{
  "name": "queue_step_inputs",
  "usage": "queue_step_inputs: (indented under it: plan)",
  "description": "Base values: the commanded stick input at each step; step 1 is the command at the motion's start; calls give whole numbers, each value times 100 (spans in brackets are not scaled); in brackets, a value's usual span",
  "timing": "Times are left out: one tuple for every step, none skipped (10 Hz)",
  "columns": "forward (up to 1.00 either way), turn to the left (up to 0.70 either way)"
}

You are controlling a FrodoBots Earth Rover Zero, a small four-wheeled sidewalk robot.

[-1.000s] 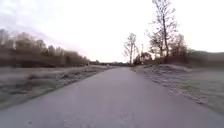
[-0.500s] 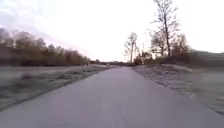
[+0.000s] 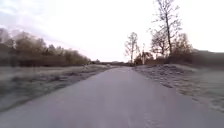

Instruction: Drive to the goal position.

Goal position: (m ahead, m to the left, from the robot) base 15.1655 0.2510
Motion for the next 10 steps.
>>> queue_step_inputs:
  plan:
    - [100, 1]
    - [100, 1]
    - [100, 1]
    - [100, 1]
    - [100, 1]
    - [100, 1]
    - [100, 1]
    - [100, 1]
    - [100, 1]
    - [100, 1]
